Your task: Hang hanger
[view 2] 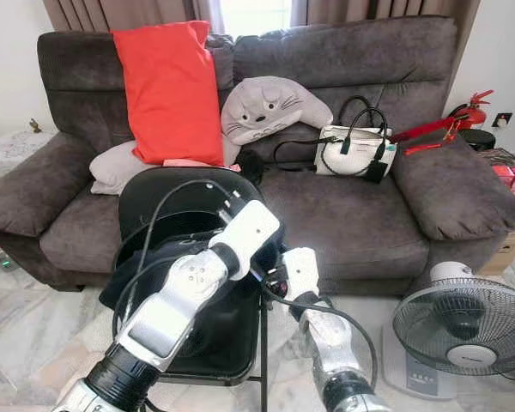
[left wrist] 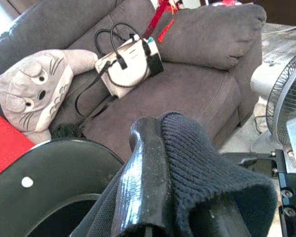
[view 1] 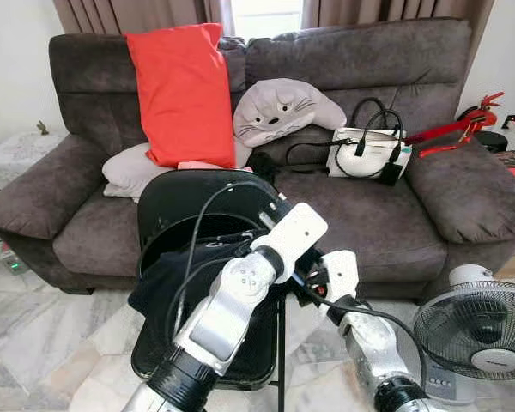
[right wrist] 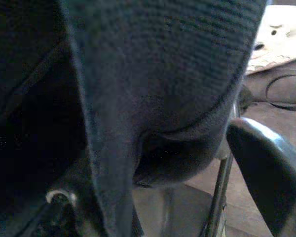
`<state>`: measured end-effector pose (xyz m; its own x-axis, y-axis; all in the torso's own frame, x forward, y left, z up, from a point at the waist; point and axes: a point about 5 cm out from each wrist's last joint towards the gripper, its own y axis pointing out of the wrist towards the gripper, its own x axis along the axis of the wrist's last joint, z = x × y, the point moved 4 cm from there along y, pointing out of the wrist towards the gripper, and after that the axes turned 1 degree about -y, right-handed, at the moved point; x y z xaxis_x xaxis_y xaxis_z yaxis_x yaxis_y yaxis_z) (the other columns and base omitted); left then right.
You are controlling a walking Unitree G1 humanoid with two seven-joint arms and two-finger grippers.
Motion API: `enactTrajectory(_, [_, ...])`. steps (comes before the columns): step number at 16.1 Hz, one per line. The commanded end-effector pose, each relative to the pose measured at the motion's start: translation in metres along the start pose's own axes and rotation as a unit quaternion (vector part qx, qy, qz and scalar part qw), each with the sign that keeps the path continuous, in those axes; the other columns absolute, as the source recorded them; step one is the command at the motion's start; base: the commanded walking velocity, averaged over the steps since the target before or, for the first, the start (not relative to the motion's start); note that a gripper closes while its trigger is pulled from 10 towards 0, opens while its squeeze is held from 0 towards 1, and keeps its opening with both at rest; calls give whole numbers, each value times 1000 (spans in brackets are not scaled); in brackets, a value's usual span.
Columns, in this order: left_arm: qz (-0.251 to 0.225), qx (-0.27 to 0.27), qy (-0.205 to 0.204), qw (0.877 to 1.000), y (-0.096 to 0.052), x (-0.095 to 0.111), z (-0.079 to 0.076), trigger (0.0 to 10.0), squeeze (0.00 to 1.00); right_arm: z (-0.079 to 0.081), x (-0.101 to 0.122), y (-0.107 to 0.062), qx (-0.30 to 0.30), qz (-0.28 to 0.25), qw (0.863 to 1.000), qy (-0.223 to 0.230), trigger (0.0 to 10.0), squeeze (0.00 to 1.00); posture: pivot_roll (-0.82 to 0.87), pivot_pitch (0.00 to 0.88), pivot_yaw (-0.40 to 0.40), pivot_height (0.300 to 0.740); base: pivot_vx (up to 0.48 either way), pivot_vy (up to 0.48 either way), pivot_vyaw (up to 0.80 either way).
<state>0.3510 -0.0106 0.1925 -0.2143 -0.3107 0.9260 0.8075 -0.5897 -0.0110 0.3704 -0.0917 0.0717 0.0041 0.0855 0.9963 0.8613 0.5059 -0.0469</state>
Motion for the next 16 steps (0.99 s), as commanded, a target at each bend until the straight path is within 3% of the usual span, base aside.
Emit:
enactTrajectory(1, [-37, 2, 5, 999, 1, 21, 1, 10000, 0, 11, -16, -3, 4, 29, 1000, 3, 10000, 0, 13, 0, 118, 740, 0, 0, 0])
enactTrajectory(3, [-39, 2, 3, 999, 1, 22, -1, 10000, 0, -2, 7, 5, -39, -23, 998, 36, 10000, 0, 18, 0, 117, 740, 0, 0, 0])
enactTrajectory(4, [-40, 1, 3, 999, 1, 22, -2, 10000, 0, -1, 10, 8, -30, -26, 999, 34, 10000, 0, 20, 0, 116, 740, 0, 0, 0])
enactTrajectory(5, [-41, 1, 3, 999, 1, 23, -2, 10000, 0, 1, 11, 10, -32, -18, 999, 1, 10000, 0, 24, 0, 113, 740, 0, 0, 0])
enactTrajectory(6, [-42, 3, 4, 999, 1, 23, -1, 10000, 0, -6, 13, 10, -65, -15, 997, -29, 10000, 0, 25, 0, 110, 740, 0, 0, 0])
enactTrajectory(8, [-41, 7, 4, 999, 1, 23, 1, 10000, 0, -26, 7, -1, -150, -19, 988, -11, 10000, 0, 24, 0, 108, 740, 0, 0, 0])
enactTrajectory(12, [-39, 11, 4, 999, 2, 22, 4, 10000, 0, -29, -8, -21, -183, -23, 982, -27, 10000, 0, 10, 0, 114, 740, 0, 0, 0])
enactTrajectory(16, [-38, 14, 5, 999, 2, 21, 6, 10000, 0, -20, -11, -27, -186, -36, 980, -61, 10000, 0, 10, 0, 117, 740, 0, 0, 0])
